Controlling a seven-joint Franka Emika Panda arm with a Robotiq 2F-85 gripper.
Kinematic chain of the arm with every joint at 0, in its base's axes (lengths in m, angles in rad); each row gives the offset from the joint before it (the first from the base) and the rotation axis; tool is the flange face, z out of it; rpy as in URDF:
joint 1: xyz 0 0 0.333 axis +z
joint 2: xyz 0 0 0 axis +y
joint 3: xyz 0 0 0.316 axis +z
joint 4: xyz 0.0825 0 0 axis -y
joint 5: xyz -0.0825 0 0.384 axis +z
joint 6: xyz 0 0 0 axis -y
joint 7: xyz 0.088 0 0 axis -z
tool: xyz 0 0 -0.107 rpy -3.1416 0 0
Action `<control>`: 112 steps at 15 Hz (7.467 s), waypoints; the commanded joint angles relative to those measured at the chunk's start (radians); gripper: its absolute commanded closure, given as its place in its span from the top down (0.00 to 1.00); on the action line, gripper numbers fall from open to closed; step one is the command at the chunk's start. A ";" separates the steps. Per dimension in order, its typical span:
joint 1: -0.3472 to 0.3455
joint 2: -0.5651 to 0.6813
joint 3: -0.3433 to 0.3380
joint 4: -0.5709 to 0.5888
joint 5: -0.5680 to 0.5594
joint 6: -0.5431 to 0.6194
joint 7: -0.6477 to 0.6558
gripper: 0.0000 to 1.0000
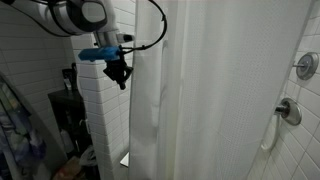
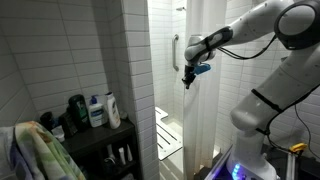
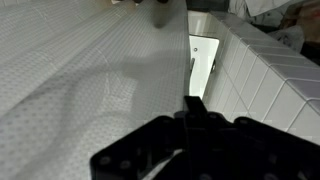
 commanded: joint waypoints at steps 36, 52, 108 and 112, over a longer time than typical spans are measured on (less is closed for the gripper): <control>-0.408 -0.154 0.163 -0.121 -0.309 0.624 0.337 1.00; -0.914 -0.061 0.238 -0.038 -0.225 0.751 0.389 0.00; -0.479 0.503 -0.278 0.541 -0.259 0.335 0.319 0.86; -0.402 0.357 -0.259 0.342 -0.282 0.327 0.299 1.00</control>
